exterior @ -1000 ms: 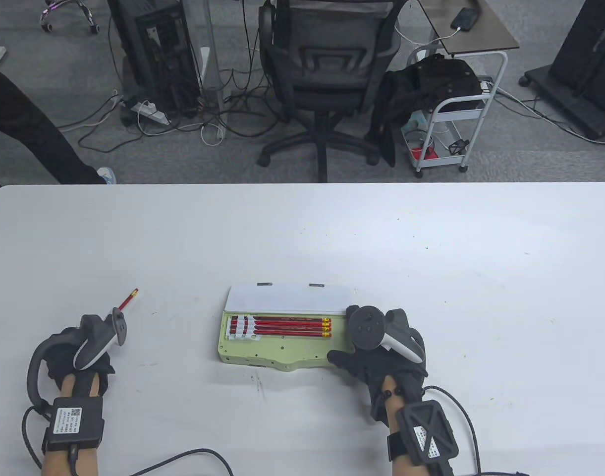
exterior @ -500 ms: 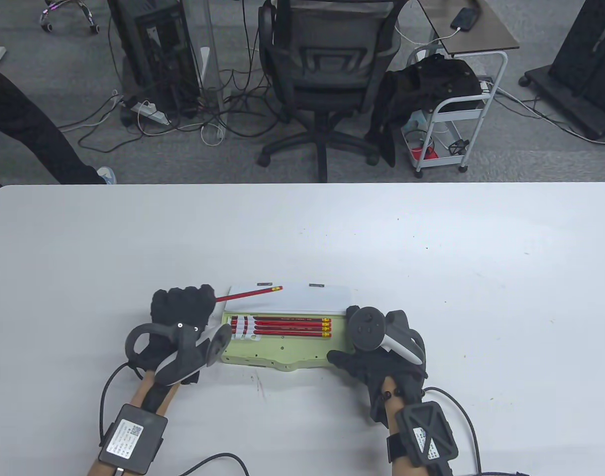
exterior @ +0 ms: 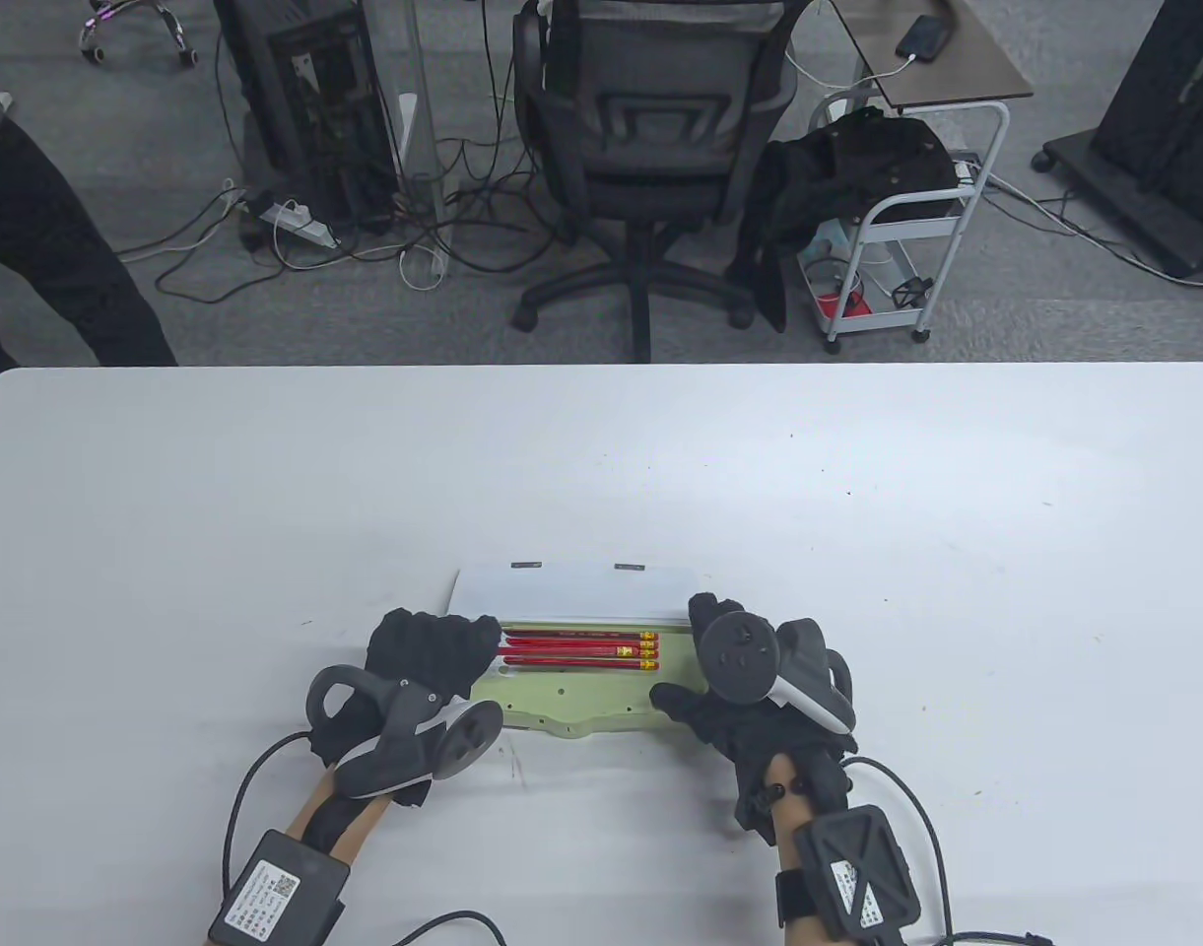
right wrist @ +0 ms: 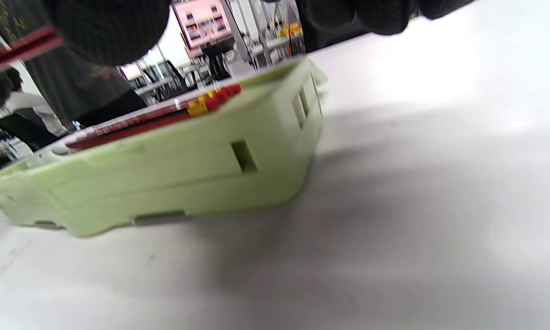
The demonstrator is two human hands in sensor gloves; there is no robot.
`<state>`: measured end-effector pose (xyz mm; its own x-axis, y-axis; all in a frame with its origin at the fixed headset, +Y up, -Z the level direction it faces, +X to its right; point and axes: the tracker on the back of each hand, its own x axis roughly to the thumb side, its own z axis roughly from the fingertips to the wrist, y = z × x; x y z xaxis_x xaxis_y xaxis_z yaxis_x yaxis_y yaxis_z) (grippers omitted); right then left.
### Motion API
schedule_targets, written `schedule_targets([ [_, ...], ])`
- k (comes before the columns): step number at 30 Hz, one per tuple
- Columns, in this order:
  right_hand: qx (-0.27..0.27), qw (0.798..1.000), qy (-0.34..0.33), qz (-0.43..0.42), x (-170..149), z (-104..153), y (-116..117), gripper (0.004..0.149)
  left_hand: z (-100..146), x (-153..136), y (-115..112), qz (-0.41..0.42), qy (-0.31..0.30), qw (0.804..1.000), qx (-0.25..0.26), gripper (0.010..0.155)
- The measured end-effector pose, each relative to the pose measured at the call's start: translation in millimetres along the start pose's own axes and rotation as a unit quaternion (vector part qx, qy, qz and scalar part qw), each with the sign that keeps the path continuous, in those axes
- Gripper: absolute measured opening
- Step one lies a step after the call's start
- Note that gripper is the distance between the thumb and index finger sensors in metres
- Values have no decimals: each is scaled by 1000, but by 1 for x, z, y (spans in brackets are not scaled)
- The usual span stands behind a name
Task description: Organize multifunction pencil case
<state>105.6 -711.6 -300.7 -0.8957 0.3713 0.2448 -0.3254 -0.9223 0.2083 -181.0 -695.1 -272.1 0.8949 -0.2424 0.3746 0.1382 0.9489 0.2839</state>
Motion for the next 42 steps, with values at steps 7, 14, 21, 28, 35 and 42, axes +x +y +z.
schedule_targets([
  [7,-127,989,-79,3,25,13,-10,83,3,-4,1,17,-1,1000,5,45],
  [14,-153,982,-109,32,44,14,-2,72,3,-3,0,22,-4,1000,8,45],
  [21,-182,973,-133,54,54,14,2,60,3,8,3,25,-22,999,20,45],
  [28,-172,971,-131,100,62,11,9,49,3,13,0,19,-31,999,19,45],
  [35,-168,973,-121,103,61,9,9,44,2,10,-1,36,-31,999,4,45],
  [42,-170,977,-76,104,43,9,2,43,4,-30,-16,123,33,991,-38,72],
])
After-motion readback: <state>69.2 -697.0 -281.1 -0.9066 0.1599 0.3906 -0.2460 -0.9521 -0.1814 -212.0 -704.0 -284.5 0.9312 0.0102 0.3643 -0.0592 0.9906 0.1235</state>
